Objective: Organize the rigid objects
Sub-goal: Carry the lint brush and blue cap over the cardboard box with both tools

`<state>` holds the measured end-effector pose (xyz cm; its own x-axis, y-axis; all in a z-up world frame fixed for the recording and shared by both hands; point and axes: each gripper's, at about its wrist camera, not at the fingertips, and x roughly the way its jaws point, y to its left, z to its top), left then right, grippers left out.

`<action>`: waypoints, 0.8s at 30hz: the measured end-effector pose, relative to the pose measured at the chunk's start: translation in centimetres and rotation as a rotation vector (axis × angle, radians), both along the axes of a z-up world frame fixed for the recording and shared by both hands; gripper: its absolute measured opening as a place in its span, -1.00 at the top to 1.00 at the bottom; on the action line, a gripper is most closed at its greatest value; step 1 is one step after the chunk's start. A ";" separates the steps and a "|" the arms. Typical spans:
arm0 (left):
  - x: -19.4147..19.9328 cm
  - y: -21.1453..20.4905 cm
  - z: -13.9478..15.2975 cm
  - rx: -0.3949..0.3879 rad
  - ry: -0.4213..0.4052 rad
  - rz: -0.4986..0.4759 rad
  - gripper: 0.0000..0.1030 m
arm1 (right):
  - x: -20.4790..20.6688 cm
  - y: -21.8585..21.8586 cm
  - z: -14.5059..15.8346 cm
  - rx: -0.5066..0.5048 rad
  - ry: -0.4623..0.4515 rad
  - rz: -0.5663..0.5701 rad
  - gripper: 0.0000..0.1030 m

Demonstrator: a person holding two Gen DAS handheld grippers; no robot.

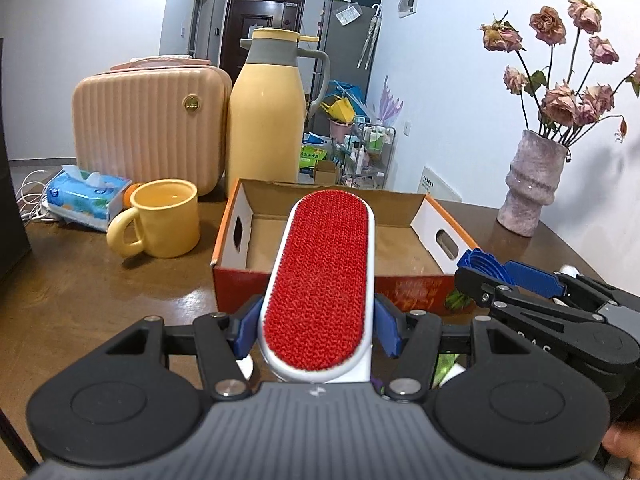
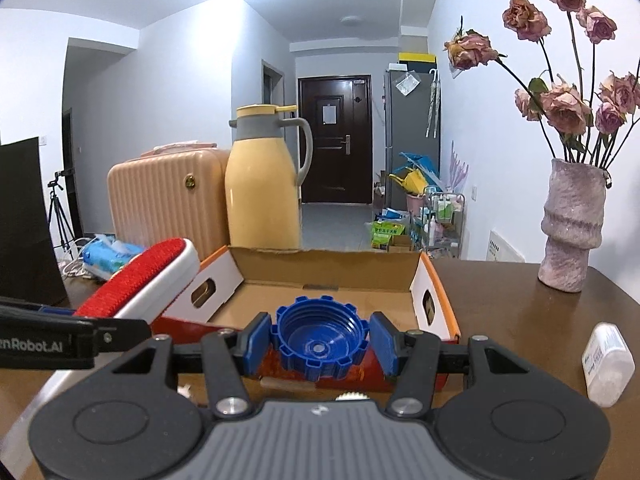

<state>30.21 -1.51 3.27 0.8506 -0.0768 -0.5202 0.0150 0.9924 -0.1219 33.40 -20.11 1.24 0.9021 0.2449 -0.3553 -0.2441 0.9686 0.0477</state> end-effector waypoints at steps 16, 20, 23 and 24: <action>6.7 -0.9 0.5 -0.016 -0.008 0.031 -0.14 | 6.0 -0.2 0.4 0.021 -0.012 -0.050 -0.03; 8.3 -0.8 0.5 -0.026 -0.011 0.048 -0.14 | 7.5 -0.6 0.1 0.020 0.001 -0.057 -0.03; 9.5 -0.9 0.5 -0.029 -0.014 0.054 -0.14 | 8.4 -0.7 -0.1 0.016 0.010 -0.059 -0.03; 9.8 -0.9 0.6 -0.029 -0.015 0.055 -0.14 | 8.7 -0.7 0.0 0.016 0.011 -0.060 -0.03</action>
<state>39.98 -2.38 3.82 0.8617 -0.0443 -0.5055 -0.0379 0.9878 -0.1513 42.08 -20.79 1.20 0.9112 0.1967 -0.3621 -0.1854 0.9804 0.0661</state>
